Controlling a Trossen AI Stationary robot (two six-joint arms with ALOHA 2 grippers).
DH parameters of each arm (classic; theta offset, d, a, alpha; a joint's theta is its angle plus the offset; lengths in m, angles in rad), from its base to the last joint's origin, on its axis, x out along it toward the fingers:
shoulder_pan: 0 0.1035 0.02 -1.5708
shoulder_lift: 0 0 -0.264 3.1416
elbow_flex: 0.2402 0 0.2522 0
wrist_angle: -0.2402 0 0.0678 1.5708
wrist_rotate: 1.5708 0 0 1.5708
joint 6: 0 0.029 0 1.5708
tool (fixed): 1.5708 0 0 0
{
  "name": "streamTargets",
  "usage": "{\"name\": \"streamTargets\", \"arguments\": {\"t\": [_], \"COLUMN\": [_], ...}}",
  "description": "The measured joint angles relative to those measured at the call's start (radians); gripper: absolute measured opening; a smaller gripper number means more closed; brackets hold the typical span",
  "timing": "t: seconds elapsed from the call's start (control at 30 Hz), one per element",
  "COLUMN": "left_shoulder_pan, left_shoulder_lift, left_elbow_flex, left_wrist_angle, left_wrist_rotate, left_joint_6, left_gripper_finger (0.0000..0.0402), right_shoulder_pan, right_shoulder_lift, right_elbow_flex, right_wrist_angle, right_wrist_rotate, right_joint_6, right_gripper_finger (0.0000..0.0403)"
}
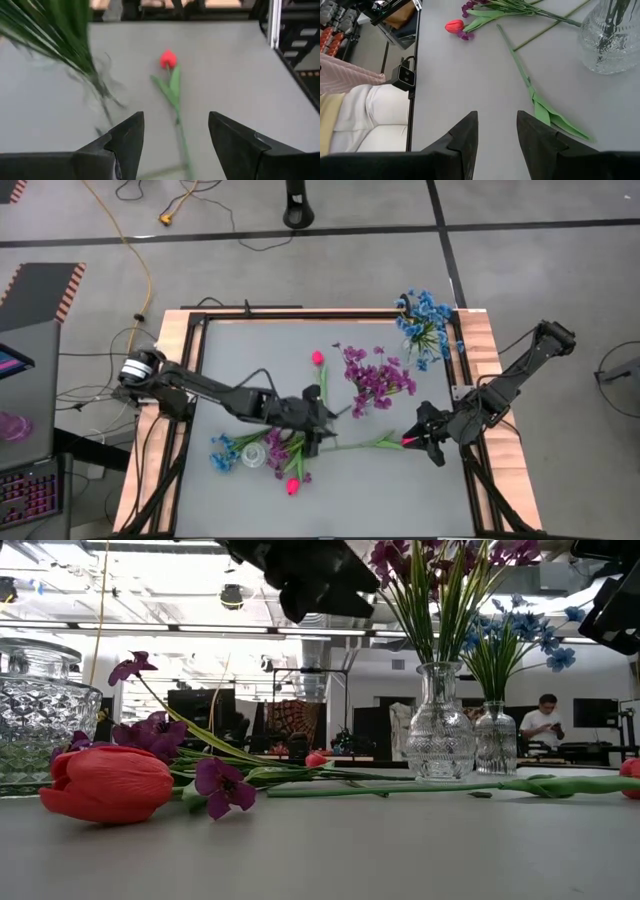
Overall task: Sort flowers into vase by color
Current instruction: Put the bottom right pink tulip into the bottom transparent vase
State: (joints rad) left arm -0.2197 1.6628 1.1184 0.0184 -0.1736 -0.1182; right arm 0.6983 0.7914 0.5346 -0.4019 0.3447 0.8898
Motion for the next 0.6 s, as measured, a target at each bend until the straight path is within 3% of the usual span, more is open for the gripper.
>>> {"name": "streamTargets", "arguments": {"t": [0.3,0.6], "left_shoulder_pan": [-0.065,-0.062], "left_shoulder_lift": [0.166,0.384], "left_elbow_flex": [0.006,0.205], "left_wrist_angle": [0.189,0.160], "left_wrist_rotate": [-0.019,-0.039], "left_joint_6": [-0.065,-0.032], "left_gripper_finger": [0.0210,0.0210], "right_shoulder_pan": [0.000,-0.001], "right_shoulder_lift": [0.000,0.001], "right_elbow_flex": [0.000,0.000], "right_wrist_angle": [0.003,-0.001], "right_wrist_rotate": [0.001,0.001], "right_joint_6": [0.001,0.000], "right_gripper_finger": [0.0162,0.0162]}}
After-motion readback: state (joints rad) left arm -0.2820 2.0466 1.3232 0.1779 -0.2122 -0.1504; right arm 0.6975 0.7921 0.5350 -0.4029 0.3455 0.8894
